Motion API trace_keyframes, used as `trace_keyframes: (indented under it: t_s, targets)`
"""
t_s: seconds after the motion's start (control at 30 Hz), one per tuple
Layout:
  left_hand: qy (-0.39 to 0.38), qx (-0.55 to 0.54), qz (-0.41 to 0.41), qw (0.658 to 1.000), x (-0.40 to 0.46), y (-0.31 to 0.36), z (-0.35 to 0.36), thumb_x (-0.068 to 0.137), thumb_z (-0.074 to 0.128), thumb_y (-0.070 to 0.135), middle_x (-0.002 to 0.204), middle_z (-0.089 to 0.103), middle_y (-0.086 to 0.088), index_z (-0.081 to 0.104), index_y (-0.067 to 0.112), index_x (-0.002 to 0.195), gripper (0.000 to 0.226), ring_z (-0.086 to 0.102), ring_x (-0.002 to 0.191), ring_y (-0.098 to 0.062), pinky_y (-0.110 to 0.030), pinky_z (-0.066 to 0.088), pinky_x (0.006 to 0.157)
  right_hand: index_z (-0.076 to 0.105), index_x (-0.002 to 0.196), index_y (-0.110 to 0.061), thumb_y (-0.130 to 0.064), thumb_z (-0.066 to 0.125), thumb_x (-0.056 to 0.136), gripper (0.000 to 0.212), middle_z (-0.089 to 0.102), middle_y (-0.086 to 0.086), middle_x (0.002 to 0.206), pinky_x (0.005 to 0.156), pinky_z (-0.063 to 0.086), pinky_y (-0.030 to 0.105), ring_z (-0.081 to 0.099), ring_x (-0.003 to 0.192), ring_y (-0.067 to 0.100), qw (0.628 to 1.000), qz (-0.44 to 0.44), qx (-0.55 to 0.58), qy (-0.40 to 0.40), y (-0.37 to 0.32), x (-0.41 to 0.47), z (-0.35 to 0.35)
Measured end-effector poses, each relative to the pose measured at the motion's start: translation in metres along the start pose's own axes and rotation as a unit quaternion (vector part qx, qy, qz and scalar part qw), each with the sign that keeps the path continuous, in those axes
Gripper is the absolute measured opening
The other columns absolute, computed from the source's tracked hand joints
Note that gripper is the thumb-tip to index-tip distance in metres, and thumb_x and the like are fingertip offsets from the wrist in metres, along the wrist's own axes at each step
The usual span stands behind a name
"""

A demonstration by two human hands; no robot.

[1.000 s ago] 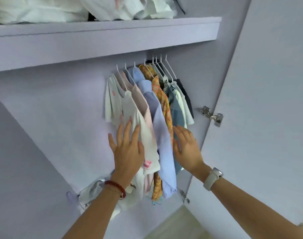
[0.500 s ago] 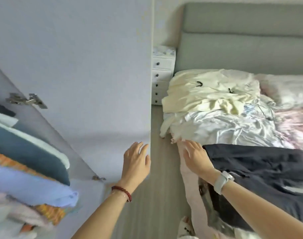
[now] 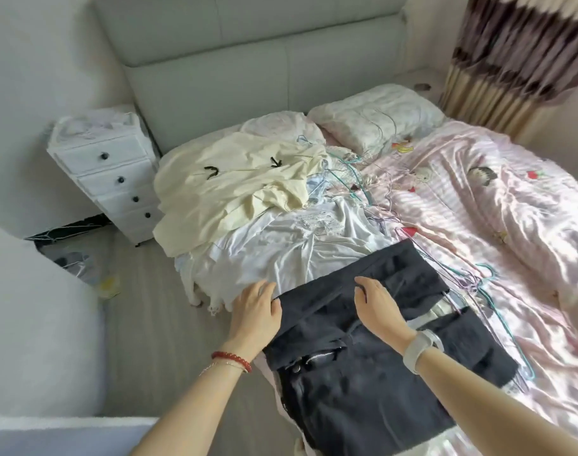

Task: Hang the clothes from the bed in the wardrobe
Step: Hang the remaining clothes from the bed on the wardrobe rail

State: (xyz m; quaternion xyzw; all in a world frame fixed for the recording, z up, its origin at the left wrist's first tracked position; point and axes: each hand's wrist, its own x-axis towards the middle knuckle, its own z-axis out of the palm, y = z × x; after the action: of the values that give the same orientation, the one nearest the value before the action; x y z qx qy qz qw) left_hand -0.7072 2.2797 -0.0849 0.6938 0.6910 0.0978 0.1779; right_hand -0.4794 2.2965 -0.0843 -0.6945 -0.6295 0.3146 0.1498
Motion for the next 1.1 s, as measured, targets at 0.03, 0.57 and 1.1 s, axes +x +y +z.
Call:
trace_keyframes:
  t_s: [0.03, 0.57, 1.1]
  targets:
    - [-0.015, 0.000, 0.010, 1.000, 0.013, 0.009, 0.006, 0.096, 0.038, 0.026, 0.145, 0.035, -0.001, 0.040, 0.016, 0.136, 0.042, 0.030, 0.132, -0.019, -0.035, 0.028, 0.106, 0.037, 0.137, -0.009, -0.020, 0.031, 0.098, 0.041, 0.039, 0.009, 0.143, 0.107, 0.027, 0.030, 0.034, 0.132, 0.024, 1.000, 0.018, 0.007, 0.005, 0.008, 0.007, -0.006]
    - [-0.208, -0.010, 0.083, 0.975, 0.228, 0.033, 0.114, 0.096, 0.040, 0.026, 0.156, 0.006, 0.000, 0.020, 0.019, 0.146, 0.055, 0.019, 0.138, -0.025, -0.038, 0.031, 0.107, 0.027, 0.141, -0.004, -0.014, 0.032, 0.098, 0.045, 0.055, 0.018, 0.120, 0.063, 0.039, 0.019, 0.056, 0.076, 0.019, 0.981, 0.157, 0.100, 0.048, 0.041, 0.226, -0.009]
    - [-0.323, 0.004, 0.127, 0.938, 0.301, -0.017, 0.200, 0.096, 0.026, 0.046, 0.155, -0.014, 0.009, 0.006, 0.042, 0.144, 0.052, -0.020, 0.140, -0.015, -0.048, -0.008, 0.111, 0.054, 0.098, 0.004, -0.009, 0.039, 0.087, 0.022, 0.056, 0.018, 0.095, 0.083, 0.045, 0.040, 0.056, 0.097, 0.034, 0.910, 0.406, 0.029, 0.078, 0.115, 0.335, 0.018]
